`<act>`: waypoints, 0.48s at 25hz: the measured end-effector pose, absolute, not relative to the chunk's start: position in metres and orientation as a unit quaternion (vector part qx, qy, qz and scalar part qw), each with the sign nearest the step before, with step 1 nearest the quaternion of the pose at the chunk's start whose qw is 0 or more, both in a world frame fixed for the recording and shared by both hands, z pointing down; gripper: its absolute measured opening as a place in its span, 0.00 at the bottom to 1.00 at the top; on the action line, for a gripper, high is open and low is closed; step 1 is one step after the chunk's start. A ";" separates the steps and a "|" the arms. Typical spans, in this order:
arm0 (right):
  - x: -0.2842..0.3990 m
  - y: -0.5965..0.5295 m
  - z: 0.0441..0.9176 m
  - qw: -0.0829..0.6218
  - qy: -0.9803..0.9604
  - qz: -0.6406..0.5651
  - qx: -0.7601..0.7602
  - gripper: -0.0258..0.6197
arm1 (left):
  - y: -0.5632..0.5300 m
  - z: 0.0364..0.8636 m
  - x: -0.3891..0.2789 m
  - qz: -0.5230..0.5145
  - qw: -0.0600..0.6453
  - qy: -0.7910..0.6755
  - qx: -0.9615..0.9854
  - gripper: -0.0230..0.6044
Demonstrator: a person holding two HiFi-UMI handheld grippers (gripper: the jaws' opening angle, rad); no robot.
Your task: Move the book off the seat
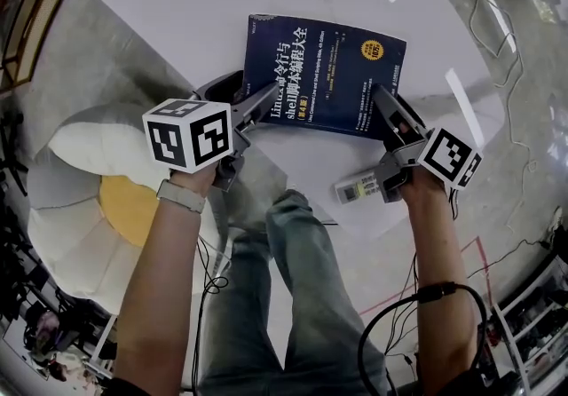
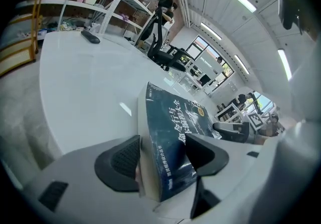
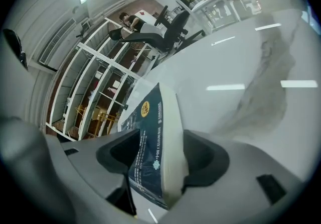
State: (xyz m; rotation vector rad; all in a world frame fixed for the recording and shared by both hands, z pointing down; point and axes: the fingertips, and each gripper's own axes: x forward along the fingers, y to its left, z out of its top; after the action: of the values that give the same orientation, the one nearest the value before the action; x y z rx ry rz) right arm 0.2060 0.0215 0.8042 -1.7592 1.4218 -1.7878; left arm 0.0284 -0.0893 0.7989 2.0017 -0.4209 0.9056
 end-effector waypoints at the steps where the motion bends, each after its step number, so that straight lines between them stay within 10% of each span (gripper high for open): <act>1: 0.206 0.020 0.803 0.129 0.491 -0.613 -0.605 0.44 | -0.090 0.798 0.027 0.364 0.436 -0.172 0.805 0.48; 12: 0.215 0.011 0.745 0.128 0.525 -0.555 -0.632 0.47 | -0.082 0.758 -0.004 0.334 0.428 -0.190 0.818 0.48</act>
State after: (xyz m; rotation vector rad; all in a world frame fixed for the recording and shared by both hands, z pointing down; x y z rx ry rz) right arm 0.2151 0.0109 0.7445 -1.8394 1.5273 -1.6132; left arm -0.0037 -0.0821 0.7578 2.0438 -0.4750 0.8339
